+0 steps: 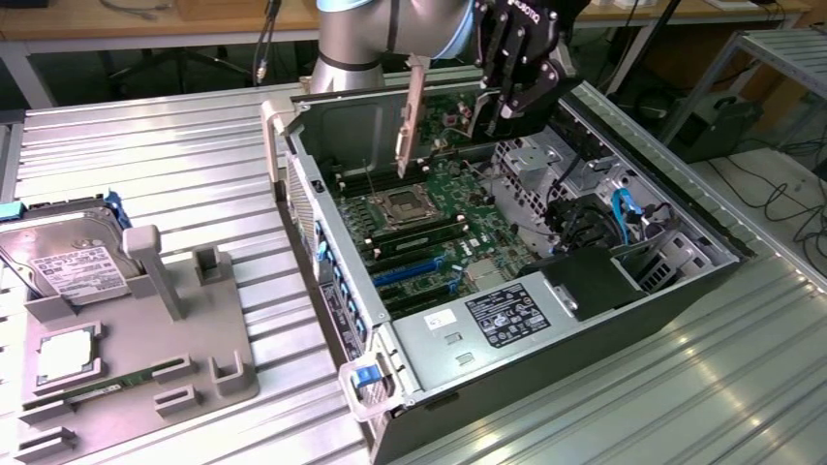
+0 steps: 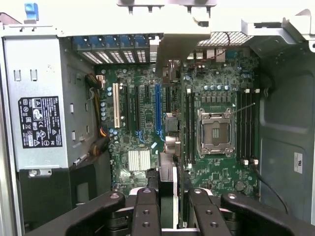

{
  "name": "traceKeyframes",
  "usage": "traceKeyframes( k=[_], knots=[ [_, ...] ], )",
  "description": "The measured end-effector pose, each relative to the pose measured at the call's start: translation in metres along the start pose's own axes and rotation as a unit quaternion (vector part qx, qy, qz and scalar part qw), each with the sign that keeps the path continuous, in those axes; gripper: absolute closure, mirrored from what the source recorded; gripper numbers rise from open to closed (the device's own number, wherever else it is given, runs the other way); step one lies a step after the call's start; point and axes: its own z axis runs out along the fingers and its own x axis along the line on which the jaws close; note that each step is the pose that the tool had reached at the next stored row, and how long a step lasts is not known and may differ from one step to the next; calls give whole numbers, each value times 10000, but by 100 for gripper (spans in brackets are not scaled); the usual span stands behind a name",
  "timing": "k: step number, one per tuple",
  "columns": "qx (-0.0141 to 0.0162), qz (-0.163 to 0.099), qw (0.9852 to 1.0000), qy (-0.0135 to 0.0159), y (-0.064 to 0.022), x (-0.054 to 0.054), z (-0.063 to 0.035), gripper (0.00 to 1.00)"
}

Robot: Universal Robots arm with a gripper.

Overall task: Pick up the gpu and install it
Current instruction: 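Insert the gpu into the slot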

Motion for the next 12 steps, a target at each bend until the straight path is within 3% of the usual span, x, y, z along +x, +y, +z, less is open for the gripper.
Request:
traceKeyframes(
  k=[12],
  knots=[
    [-5, -237, 9997, 0, 0, 1, 43, 73]
  ],
)
